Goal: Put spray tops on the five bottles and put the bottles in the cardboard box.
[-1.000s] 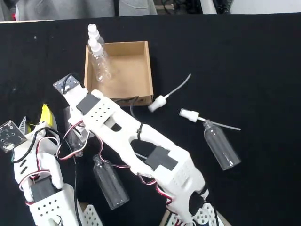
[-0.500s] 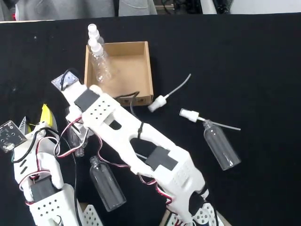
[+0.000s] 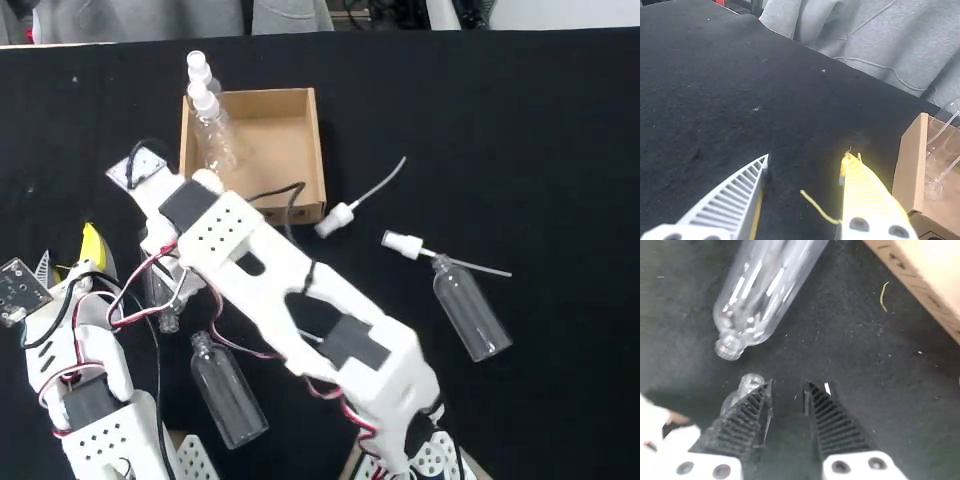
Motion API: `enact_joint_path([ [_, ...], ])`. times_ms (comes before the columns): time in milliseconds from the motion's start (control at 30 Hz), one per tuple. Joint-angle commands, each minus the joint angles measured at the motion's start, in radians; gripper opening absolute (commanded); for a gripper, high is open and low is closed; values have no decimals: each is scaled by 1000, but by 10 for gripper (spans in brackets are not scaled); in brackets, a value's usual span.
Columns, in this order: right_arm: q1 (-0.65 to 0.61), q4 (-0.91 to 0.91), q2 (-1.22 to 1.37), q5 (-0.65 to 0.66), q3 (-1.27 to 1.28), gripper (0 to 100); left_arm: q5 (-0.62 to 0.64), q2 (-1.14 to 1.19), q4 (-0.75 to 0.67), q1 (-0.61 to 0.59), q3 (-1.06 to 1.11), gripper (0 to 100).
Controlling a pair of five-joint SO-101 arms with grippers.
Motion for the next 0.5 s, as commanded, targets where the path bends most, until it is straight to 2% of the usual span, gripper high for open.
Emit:
enact_joint_path([
  [0,34,29,-145,14,-42,54,-5,-12,-25,-12,25,216],
  [167,68,31,-259,15,39,54,-5,-12,-25,-12,25,216],
  [467,264,31,-492,163,271,54,-5,-12,-25,-12,25,216],
])
